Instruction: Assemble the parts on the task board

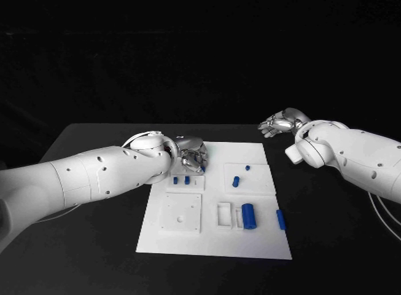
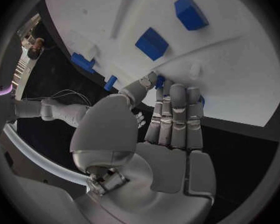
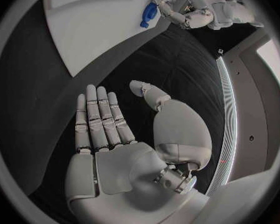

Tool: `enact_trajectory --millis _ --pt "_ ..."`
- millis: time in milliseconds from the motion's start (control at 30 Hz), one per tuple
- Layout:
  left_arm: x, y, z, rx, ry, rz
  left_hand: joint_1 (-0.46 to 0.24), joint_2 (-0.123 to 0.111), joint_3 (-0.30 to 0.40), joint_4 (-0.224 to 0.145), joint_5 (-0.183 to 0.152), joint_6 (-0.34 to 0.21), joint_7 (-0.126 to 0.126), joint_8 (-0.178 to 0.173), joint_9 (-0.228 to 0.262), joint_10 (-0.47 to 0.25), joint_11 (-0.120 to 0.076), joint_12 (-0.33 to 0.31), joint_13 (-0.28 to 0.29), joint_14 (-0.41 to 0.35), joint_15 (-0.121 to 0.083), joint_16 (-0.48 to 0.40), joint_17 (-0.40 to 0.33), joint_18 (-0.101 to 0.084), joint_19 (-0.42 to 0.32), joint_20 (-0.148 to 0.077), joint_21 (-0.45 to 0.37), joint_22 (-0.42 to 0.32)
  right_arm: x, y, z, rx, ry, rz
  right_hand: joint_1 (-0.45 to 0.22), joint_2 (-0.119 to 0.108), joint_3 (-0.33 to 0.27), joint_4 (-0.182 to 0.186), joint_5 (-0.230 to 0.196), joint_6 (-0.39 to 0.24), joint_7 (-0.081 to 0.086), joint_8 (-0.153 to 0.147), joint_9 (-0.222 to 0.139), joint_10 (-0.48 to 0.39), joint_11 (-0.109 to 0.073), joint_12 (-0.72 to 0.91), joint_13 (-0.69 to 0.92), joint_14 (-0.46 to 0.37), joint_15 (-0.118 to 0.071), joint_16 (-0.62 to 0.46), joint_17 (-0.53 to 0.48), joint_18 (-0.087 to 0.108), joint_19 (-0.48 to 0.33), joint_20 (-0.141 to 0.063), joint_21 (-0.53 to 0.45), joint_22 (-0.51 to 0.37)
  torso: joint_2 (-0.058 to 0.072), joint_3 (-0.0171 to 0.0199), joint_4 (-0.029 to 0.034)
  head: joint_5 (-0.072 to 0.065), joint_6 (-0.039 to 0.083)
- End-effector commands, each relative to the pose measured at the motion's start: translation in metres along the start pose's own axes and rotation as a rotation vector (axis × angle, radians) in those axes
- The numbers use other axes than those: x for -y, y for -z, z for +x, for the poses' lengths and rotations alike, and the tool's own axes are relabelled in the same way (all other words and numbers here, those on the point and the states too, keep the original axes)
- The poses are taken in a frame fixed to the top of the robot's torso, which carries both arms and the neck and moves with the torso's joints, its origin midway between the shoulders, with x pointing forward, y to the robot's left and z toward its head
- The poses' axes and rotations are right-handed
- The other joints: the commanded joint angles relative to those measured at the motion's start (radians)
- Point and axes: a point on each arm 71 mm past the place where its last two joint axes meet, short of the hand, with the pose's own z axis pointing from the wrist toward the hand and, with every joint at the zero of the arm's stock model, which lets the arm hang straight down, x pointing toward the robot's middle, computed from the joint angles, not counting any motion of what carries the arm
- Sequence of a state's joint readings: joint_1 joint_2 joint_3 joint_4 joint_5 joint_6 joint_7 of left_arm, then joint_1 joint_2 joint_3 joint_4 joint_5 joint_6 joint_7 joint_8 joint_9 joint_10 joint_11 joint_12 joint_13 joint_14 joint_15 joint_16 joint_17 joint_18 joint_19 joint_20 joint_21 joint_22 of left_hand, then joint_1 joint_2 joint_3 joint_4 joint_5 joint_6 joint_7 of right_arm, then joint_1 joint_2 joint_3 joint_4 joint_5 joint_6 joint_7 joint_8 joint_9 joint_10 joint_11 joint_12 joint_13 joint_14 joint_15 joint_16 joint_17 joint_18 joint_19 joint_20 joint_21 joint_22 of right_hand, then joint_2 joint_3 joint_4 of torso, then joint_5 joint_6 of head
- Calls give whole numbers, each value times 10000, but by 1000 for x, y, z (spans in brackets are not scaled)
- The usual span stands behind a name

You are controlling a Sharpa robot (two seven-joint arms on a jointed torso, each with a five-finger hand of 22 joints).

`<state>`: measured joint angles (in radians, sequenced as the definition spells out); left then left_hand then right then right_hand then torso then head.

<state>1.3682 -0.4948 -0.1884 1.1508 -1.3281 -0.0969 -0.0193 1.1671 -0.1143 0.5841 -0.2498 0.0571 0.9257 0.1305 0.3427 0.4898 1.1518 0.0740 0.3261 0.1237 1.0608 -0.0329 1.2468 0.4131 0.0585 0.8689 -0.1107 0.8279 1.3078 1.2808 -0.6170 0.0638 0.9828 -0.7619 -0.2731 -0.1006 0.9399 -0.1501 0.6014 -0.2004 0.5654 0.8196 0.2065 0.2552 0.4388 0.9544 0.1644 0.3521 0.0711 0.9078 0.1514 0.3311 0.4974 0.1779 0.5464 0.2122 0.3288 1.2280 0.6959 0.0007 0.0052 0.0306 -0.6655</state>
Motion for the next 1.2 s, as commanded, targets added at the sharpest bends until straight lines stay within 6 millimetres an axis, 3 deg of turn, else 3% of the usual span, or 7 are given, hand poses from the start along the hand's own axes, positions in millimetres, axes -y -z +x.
enact_trajectory --millis 33,400,667,1000,1200 --pt "-1 -1 7 -460 -119 -49 23 189 90 2 50 97 -20 64 -15 108 -13 -82 0 30 -49 22 7 68 60 -210 20 141 -1 0 0 -20 17 -133 -39 40 1 -48 52 -62 -21 39 -17 -83 0 66 -16 -59 0 -12 -17 160 17 71 -51 15 3 -4 4 -44 13" --pt "-1 -2 10 -440 -157 -49 169 502 524 98 -11 642 -193 216 -31 766 -213 -254 50 355 -251 328 140 85 401 -388 216 196 -3 0 0 68 13 -267 -46 45 -1 -44 54 -63 -21 42 -21 -83 0 68 -16 -58 0 -11 -18 161 19 74 -54 19 -2 1 -4 -168 128" --pt "-2 -1 9 -132 -135 -2 150 521 653 107 -10 799 -242 249 -30 1026 -302 -367 78 578 -341 497 218 111 626 -501 379 205 -8 1 -2 542 -334 -849 -36 87 12 -55 88 -36 -32 69 -25 -50 -7 94 -8 -23 -11 12 -13 180 50 74 -53 34 -10 5 18 -202 218" --pt "-3 -1 9 -11 -111 -38 139 539 691 80 -11 857 -261 260 -28 1122 -331 -418 91 663 -371 534 234 123 704 -538 434 200 -22 6 -3 673 -1568 -2509 -5 440 -24 -355 410 44 -70 168 -59 36 -37 163 -10 80 -43 87 6 257 171 106 -129 37 -4 -3 13 -180 334" --pt "-3 0 9 95 -39 -27 130 544 704 65 -9 873 -267 260 -29 1154 -342 -447 94 705 -383 553 242 129 741 -554 460 197 -25 7 2 94 -1849 -2942 -90 692 -243 -588 760 59 -80 226 -98 72 -25 192 -13 130 -20 128 16 338 287 148 -256 -34 2 -6 13 -133 305"
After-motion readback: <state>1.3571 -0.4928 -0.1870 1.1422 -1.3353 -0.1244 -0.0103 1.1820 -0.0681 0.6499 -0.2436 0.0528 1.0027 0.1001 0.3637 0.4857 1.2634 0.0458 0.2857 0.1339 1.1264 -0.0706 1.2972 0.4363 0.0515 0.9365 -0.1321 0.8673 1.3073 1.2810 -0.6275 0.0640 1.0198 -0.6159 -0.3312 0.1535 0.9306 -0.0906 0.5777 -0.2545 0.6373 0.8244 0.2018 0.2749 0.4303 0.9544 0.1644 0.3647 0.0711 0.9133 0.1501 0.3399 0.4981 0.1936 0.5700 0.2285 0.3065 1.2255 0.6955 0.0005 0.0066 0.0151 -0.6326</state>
